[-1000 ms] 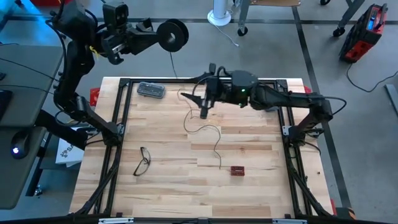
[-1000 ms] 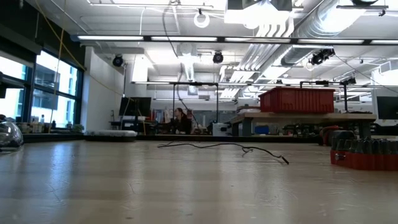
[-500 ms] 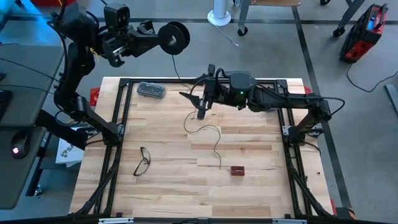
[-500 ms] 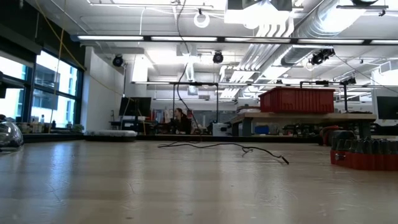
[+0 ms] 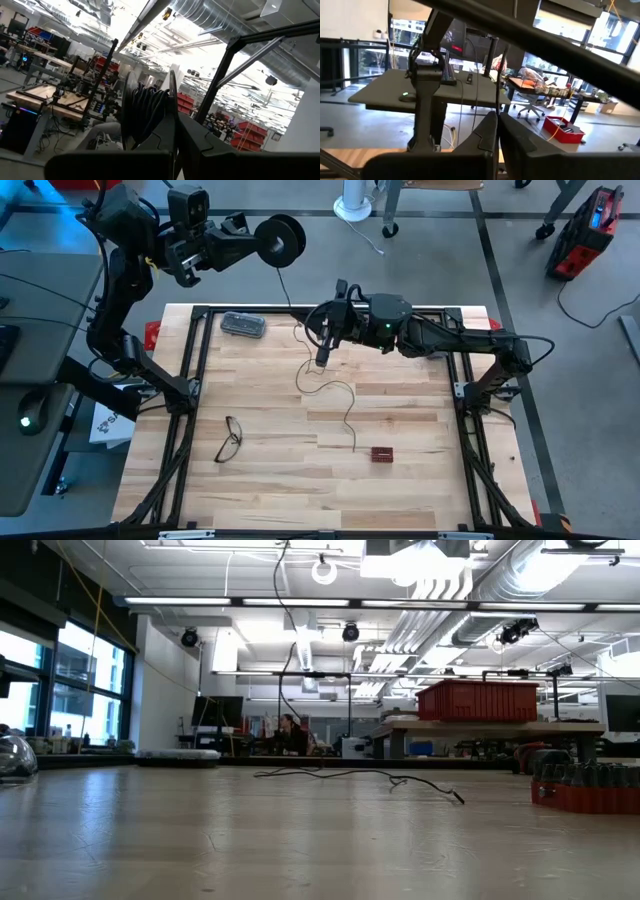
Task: Coil cords
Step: Coil the black wire into the spool
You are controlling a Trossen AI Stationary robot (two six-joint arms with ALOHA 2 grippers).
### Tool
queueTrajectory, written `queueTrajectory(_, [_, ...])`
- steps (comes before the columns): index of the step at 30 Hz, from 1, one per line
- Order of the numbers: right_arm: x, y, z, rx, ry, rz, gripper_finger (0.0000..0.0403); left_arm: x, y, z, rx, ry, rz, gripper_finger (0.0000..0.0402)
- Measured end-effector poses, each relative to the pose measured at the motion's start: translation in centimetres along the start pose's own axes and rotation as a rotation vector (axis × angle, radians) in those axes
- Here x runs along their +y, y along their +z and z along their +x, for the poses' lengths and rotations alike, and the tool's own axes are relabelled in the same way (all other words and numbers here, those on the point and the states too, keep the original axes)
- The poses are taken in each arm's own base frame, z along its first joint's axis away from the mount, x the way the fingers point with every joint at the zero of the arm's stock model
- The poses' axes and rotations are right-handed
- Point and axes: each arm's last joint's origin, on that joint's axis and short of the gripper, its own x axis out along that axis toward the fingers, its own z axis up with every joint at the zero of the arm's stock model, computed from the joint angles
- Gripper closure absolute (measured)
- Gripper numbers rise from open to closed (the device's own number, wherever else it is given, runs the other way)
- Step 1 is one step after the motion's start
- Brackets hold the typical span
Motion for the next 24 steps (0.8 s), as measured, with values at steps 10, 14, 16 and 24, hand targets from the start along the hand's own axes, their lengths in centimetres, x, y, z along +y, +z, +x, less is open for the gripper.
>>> queueTrajectory(10, [0.5, -0.1, -0.1, 0.012, 0.055, 0.052, 0.0398, 0.0, 0.0, 0.0, -0.005, 0.005, 0.008, 0.0401])
queueTrajectory(14, [0.8, 0.2, -0.6, 0.031, 0.047, 0.093, 0.0401, 0.0, 0.0, 0.0, -0.005, 0.009, 0.029, 0.0401])
queueTrajectory(16, [0.9, 0.5, -1.1, 0.044, 0.058, 0.099, 0.0402, 0.0, 0.0, 0.0, -0.006, 0.01, 0.038, 0.0401])
queueTrajectory(24, [1.5, 2.6, -4.0, 0.065, 0.109, 0.118, 0.0402, 0.2, -0.7, -0.6, 0.062, 0.098, -0.045, 0.0401])
